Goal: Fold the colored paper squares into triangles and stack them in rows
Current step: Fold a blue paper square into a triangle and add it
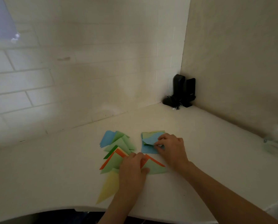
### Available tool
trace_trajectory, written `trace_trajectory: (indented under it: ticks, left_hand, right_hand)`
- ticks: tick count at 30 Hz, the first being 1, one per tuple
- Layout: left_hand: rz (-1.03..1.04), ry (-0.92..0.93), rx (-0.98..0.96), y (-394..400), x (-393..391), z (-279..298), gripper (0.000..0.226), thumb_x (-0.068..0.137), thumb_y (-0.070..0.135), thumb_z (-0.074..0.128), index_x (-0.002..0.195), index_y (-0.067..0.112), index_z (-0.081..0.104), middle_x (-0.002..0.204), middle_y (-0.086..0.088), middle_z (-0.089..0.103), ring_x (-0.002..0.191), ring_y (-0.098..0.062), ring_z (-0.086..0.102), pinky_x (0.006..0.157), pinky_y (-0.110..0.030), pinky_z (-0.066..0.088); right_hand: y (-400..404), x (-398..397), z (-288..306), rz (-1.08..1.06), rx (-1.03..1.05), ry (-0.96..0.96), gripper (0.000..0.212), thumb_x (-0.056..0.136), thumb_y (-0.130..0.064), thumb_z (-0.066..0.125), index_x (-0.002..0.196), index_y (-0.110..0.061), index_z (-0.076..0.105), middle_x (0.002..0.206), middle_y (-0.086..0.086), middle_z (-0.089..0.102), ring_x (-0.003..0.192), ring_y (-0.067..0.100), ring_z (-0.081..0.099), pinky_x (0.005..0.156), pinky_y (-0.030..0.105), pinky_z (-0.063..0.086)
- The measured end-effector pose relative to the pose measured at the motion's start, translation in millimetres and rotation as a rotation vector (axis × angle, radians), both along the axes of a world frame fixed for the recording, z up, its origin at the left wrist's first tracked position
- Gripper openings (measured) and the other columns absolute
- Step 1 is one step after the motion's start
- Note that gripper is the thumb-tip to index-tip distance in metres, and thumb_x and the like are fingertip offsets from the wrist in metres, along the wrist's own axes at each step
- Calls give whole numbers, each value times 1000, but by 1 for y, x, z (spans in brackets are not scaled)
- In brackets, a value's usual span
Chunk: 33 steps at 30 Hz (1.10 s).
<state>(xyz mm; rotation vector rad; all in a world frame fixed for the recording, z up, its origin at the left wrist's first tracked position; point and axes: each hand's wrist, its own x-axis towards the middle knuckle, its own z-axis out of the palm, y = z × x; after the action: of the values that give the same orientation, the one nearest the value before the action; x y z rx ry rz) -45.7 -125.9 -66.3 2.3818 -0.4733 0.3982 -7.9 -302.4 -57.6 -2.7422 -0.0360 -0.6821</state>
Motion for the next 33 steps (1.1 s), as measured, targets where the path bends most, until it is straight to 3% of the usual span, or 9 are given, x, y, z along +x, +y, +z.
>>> trace_trajectory:
  ticks: [3,6,12,16,22,25,30,33]
  left_hand:
    - [-96,-66,-35,-5,-1,-1,26,69,-1,64,83,20,64,76,7,61,72,-13,51,66,-39,48]
    - [-126,-130,-92,-14,-5,-1,25,70,-1,54,79,20,64,72,7,62,67,-14,52,60,-39,49]
    - [-160,-125,-135,-49,-19,9,33,70,-6,62,86,23,62,86,11,54,78,-7,49,71,-20,43]
    - [-275,-73,-102,-75,-31,7,32,73,3,63,94,27,58,97,11,51,86,-5,49,75,-12,36]
    - [-406,-40,-43,-98,-45,-5,33,77,15,59,108,23,55,109,9,52,104,-7,48,91,-17,37]
    - [-393,-46,-45,-99,-46,-6,37,77,13,58,112,23,53,114,9,50,107,-6,45,93,-16,35]
    - [-415,-39,-40,-98,-44,-4,37,78,13,54,113,23,50,115,9,46,107,-5,45,93,-19,37]
    - [-427,-34,-27,-96,-45,-9,32,81,17,53,112,24,51,113,11,48,104,-3,46,91,-19,39]
  right_hand:
    - [-9,-9,5,-15,-16,-142,7,78,-29,71,84,-32,74,95,-10,66,86,17,59,77,33,33]
    - [-34,-28,18,-21,-71,-258,5,77,-29,74,82,-31,73,91,-11,65,81,15,58,74,30,30]
    - [-83,-91,17,-52,-115,-291,2,76,-32,73,77,-32,72,92,-13,65,87,10,57,76,29,32]
    - [-96,-117,-4,-62,-97,-261,15,74,-42,58,71,-33,70,88,-15,65,86,5,52,74,27,29]
    - [-95,-125,-20,-99,101,-67,32,66,-59,55,63,-32,71,75,-18,67,69,7,61,68,22,35]
    - [-98,-124,-19,-87,183,33,28,68,-54,66,71,-28,74,79,-14,70,74,8,61,69,23,43]
    - [-98,-102,-7,-161,169,66,21,75,-47,69,74,-27,72,80,-9,65,76,12,58,67,25,43]
    - [-98,-86,3,-244,326,91,13,69,-44,75,68,-32,69,79,-12,64,73,8,58,65,25,46]
